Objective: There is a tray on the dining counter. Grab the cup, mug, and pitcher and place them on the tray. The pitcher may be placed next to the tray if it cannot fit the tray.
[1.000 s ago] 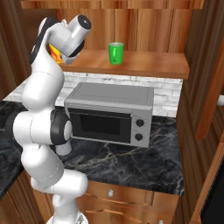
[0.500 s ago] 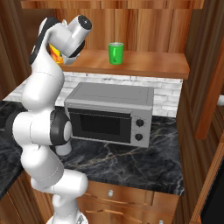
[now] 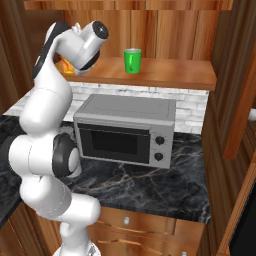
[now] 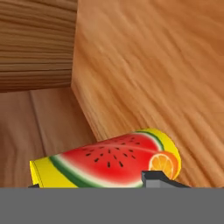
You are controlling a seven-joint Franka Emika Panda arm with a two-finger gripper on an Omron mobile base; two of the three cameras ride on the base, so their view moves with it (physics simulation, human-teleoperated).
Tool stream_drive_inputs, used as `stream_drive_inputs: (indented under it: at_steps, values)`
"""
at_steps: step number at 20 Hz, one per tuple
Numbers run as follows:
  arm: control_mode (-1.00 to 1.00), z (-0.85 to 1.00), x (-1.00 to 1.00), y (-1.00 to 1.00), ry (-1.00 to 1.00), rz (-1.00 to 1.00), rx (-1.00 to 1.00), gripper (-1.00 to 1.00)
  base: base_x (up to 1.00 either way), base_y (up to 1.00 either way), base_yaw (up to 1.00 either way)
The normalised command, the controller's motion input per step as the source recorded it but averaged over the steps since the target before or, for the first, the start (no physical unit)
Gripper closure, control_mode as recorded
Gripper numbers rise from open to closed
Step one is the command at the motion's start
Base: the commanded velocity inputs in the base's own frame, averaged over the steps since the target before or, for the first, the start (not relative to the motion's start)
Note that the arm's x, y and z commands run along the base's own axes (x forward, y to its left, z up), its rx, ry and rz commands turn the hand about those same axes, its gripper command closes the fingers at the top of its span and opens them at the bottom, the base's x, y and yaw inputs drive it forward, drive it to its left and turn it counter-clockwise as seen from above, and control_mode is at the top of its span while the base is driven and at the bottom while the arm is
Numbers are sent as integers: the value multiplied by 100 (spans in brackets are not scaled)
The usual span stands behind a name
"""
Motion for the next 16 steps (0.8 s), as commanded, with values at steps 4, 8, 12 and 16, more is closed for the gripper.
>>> stream_drive_inputs:
  at_steps: [4, 8, 12, 16]
  values:
    - [-100, -3, -32, -30, -3, -8, 3, 100, 0, 0, 0]
    - [-100, 0, -73, -46, -1, -4, 0, 100, 0, 0, 0]
    - [-100, 7, -90, -41, 0, -6, 0, 100, 0, 0, 0]
    - [-100, 2, -100, -53, 0, -2, 0, 100, 0, 0, 0]
